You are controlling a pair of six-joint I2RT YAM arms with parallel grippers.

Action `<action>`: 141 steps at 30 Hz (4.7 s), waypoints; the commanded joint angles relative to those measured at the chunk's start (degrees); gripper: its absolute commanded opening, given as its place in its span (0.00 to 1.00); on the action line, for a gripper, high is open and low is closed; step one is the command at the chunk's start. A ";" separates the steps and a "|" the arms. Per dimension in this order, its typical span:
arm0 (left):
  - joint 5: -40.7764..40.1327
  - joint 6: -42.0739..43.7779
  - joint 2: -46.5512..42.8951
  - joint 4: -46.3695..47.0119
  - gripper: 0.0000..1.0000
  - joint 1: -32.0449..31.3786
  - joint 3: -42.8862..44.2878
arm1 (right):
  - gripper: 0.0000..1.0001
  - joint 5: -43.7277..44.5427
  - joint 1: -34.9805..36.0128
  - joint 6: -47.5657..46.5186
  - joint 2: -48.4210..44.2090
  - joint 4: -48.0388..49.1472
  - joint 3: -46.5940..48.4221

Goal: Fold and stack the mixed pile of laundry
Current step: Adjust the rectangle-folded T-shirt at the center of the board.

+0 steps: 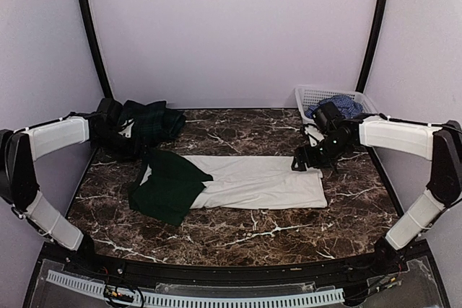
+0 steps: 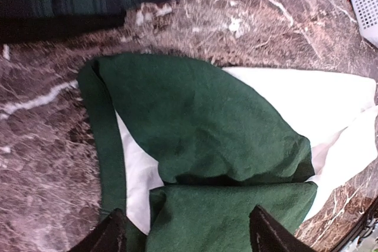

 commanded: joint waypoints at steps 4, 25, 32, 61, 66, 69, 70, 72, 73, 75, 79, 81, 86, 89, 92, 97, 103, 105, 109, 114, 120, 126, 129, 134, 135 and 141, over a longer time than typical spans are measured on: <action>-0.46 4.39 7.00 -3.89 0.51 -3.20 2.23 | 0.79 -6.55 0.32 -4.98 6.63 4.22 0.06; -6.48 1.67 13.86 -5.65 0.32 -6.18 2.74 | 0.79 -10.12 2.28 -0.88 3.90 9.16 -9.26; -6.15 1.26 16.04 -5.69 0.25 -6.21 3.46 | 0.79 -9.83 2.64 -0.53 4.12 10.40 -10.50; -14.26 -8.91 9.20 -2.03 0.00 -1.69 5.09 | 0.82 -4.94 4.19 0.81 12.08 3.56 -7.12; -15.08 -9.60 11.97 -0.68 0.00 -1.31 4.98 | 0.83 -0.55 4.21 0.53 12.29 1.19 -7.27; -15.26 -10.17 13.65 0.86 0.00 -1.29 5.06 | 0.84 -1.24 4.23 0.44 12.19 1.40 -7.34; -15.59 -10.30 14.46 1.09 0.00 -1.29 5.28 | 0.84 -1.17 4.23 0.44 12.36 1.28 -7.21; -16.77 -10.56 15.41 1.61 0.10 -1.29 5.44 | 0.84 -1.24 4.22 0.37 12.35 1.23 -7.11; -17.91 -10.71 15.51 1.27 0.16 -1.29 5.50 | 0.84 -1.24 4.21 0.35 12.15 1.30 -7.19; -19.00 -11.19 12.90 0.72 0.33 -1.29 5.01 | 0.84 -1.47 4.23 0.35 11.43 1.36 -7.00; -20.98 -12.04 1.69 -1.30 0.49 -1.31 0.26 | 0.83 -4.66 5.26 0.84 6.59 2.59 -5.79; -18.42 -11.99 -2.66 -2.66 0.50 -1.29 -1.61 | 0.83 -5.98 6.77 1.63 3.58 3.20 -4.22; -6.89 -16.43 -8.91 -6.20 0.50 -2.03 -7.23 | 0.81 -8.02 11.04 3.31 2.35 3.70 0.84; -5.64 -21.29 -13.58 -4.96 0.53 -3.91 -12.39 | 0.80 -9.57 15.46 5.13 4.05 6.94 3.81; -5.28 -24.57 -15.53 -3.45 0.52 -4.17 -15.47 | 0.77 -12.09 20.19 7.93 8.09 12.90 7.44; -4.59 -28.37 -14.55 0.20 0.48 -4.10 -20.26 | 0.73 -13.28 27.48 8.85 19.00 16.56 18.04; -5.25 -28.59 -12.14 3.36 0.48 -3.46 -21.89 | 0.69 -14.55 32.75 9.54 29.54 21.82 26.58; -5.35 -28.26 -11.30 4.11 0.47 -2.89 -21.68 | 0.68 -15.73 33.82 10.26 32.05 23.89 28.86; -5.23 -27.86 -9.79 5.19 0.46 -2.25 -21.61 | 0.67 -15.63 35.52 10.11 36.86 23.81 33.99; -5.68 -27.46 -9.13 5.55 0.45 -1.38 -22.42 | 0.64 -16.64 36.09 10.56 41.08 24.77 36.88; -5.68 -27.11 -9.26 5.63 0.44 -0.82 -22.41 | 0.57 -15.66 38.03 12.48 44.75 25.75 39.02; -6.32 -27.05 -10.47 5.00 0.44 -0.51 -22.46 | 0.51 -13.55 39.90 15.26 46.74 26.50 38.91; -6.37 -27.09 -11.17 4.77 0.44 0.08 -22.60 | 0.51 -12.41 40.06 15.80 48.34 27.05 39.89; -5.64 -27.03 -11.40 5.00 0.45 0.89 -22.88 | 0.48 -10.29 39.96 15.82 50.61 26.00 42.98; -5.20 -26.99 -11.34 5.14 0.45 0.90 -22.99 | 0.47 -9.74 39.84 16.23 50.74 25.97 42.93; -4.19 -27.47 -10.57 6.74 0.43 1.19 -23.96 | 0.47 -5.68 39.55 18.45 50.02 22.70 42.48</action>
